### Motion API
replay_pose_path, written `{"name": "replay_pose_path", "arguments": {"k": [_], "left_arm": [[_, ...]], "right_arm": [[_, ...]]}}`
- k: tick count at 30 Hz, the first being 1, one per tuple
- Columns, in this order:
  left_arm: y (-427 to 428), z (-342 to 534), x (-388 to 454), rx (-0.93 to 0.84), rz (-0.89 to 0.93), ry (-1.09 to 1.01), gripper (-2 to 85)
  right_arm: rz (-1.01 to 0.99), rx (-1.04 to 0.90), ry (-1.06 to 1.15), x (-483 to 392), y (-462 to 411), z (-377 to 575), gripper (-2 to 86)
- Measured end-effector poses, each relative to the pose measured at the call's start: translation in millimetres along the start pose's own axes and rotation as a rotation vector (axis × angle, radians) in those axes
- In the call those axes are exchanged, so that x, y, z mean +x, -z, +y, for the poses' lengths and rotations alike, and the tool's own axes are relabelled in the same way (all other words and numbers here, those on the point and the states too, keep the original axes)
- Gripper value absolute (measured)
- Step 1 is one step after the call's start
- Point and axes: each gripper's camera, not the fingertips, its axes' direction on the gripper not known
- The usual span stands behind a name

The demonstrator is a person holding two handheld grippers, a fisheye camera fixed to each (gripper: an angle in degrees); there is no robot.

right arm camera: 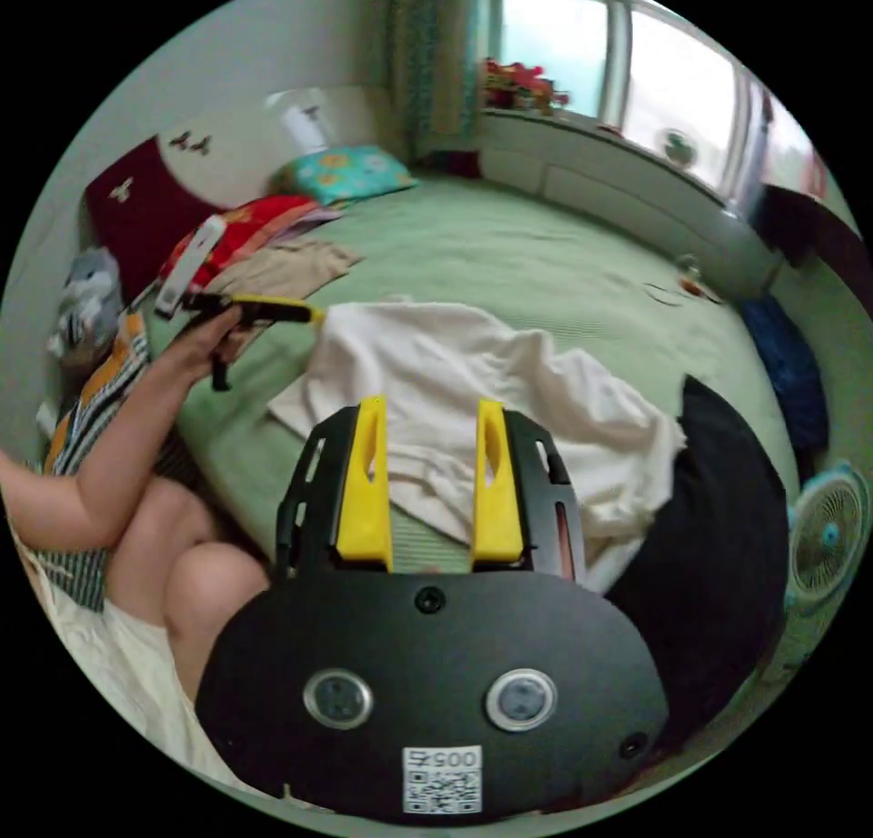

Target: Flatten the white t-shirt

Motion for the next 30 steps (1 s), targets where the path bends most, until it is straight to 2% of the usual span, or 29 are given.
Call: {"name": "replay_pose_path", "arguments": {"k": [3, 7, 9, 12, 22, 30], "left_arm": [[4, 2, -4, 0.007, 0.018, -0.014, 9.9], [7, 3, -9, -0.001, 0.025, -0.029, 9.7], [9, 3, -10, -0.002, 0.017, -0.039, 9.6], [13, 3, -10, 0.005, 0.026, -0.041, 9.4], [18, 7, 6, -0.003, 0.045, -0.104, 9.9], [31, 16, 16, 0.023, 0.115, -0.121, 11.6]], "right_arm": [[-0.042, -0.082, 0.111, -44, -39, -3, 9.7], [0.007, -0.172, 0.190, -71, -76, -8, 8.3], [0.039, -0.209, 0.181, -75, -88, -10, 4.3], [-0.004, -0.182, 0.118, -69, -84, -11, -0.4], [-0.054, -0.181, 0.038, -64, -74, -3, -1.3], [0.099, -0.094, -0.029, -38, -41, -45, -1.3]]}}
